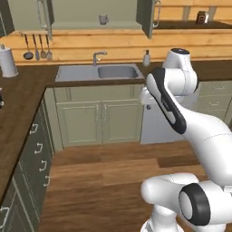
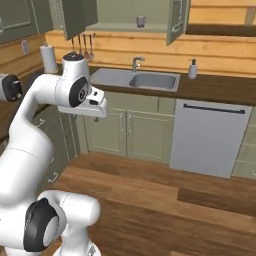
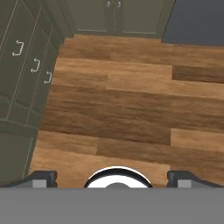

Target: Gather all objects into one cabinet and sort the glasses and bowls to opposite sides.

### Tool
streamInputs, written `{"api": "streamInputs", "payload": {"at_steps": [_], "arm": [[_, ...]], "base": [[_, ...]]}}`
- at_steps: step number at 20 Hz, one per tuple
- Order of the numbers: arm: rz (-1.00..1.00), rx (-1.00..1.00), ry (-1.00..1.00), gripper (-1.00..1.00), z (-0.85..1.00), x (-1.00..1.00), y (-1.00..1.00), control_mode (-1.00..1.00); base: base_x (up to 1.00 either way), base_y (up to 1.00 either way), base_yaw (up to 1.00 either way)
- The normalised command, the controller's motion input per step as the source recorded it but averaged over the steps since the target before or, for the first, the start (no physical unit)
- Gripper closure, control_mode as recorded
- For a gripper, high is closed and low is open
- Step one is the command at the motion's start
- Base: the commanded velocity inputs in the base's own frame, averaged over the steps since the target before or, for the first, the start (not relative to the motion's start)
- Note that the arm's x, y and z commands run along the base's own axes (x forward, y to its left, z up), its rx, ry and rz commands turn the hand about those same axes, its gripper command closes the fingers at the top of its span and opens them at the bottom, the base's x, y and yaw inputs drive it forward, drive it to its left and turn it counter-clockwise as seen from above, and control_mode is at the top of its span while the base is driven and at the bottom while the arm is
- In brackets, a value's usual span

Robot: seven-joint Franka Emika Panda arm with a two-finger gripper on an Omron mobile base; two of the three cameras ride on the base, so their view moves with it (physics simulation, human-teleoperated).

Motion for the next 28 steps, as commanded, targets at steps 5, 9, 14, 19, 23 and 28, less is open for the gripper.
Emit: {"api": "streamInputs", "payload": {"at_steps": [5, 9, 14, 19, 23, 28], "arm": [[0.00, 0.00, 0.00, -1.00, 0.00, 0.00, 0.00, 1.00], [0.00, 0.00, 0.00, -1.00, 0.00, 0.00, 0.00, 1.00], [0.00, 0.00, 0.00, -1.00, 0.00, 0.00, 0.00, 1.00], [0.00, 0.00, 0.00, -1.00, 0.00, 0.00, 0.00, 1.00], [0.00, 0.00, 0.00, -1.00, 0.00, 0.00, 0.00, 1.00], [0.00, 0.00, 0.00, -1.00, 0.00, 0.00, 0.00, 1.00]], "base": [[1.00, 0.37, -0.12], [1.00, 0.00, -0.19], [1.00, 0.04, -0.18], [1.00, 0.39, -0.11], [1.00, 0.40, -0.07], [1.00, 0.29, -0.03]]}}
